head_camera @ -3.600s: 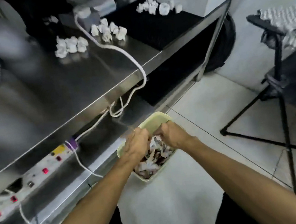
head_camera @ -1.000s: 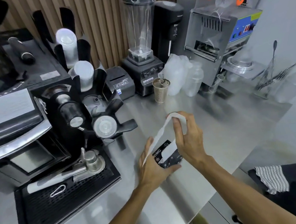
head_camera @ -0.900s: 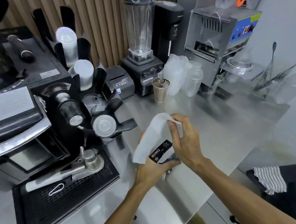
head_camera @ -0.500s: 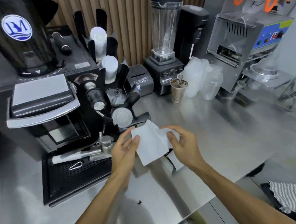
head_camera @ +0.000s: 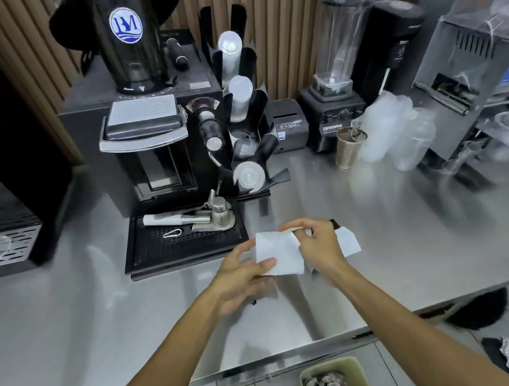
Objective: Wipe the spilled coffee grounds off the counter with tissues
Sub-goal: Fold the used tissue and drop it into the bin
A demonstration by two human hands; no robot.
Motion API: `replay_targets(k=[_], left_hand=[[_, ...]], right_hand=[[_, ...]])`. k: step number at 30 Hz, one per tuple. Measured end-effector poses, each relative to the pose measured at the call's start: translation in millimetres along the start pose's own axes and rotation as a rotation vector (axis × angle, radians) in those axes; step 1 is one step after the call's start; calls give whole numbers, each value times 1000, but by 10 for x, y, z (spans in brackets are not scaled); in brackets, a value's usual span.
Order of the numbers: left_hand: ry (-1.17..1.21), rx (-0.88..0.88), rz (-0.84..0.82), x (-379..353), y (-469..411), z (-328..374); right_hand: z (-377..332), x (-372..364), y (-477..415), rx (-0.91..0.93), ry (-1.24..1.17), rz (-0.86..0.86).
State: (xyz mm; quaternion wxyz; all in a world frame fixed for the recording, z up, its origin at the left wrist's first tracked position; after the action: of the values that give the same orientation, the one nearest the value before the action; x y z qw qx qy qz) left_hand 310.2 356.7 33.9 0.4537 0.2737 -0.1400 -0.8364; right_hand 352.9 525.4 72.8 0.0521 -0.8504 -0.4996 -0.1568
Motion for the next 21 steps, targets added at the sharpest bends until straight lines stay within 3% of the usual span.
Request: replay_targets(k=[5, 10, 12, 14, 18, 21], left_hand=[[-144, -125, 168, 312, 85, 16], [-481, -251, 282, 588, 93, 122], [-433, -257, 325, 647, 93, 156], [-429, -248, 287, 701, 78, 167], [-820, -355, 280, 814, 51, 113], [-1043, -499, 289, 904, 40, 46]], right_hand=[[89, -7, 34, -86, -86, -19], [121, -210, 66, -177, -45, -170], [115, -314, 70, -100, -32, -281], [141, -411, 58, 66, 171, -351], [204, -658, 73, 437, 519, -246], [392, -835, 94, 477, 650, -243]])
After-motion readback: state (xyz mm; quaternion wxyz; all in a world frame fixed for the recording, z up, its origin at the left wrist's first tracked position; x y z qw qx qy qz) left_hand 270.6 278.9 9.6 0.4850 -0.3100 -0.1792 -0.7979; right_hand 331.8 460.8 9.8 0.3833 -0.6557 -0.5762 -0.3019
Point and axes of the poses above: each hand's wrist, its own y-axis away from the middle knuckle, its own x-axis out of the back of the hand, z = x × y, the point moved 4 cm from there along -y, towards the middle knuckle, and after that the axes turned 4 degrees about y, right-handed, at the moved point
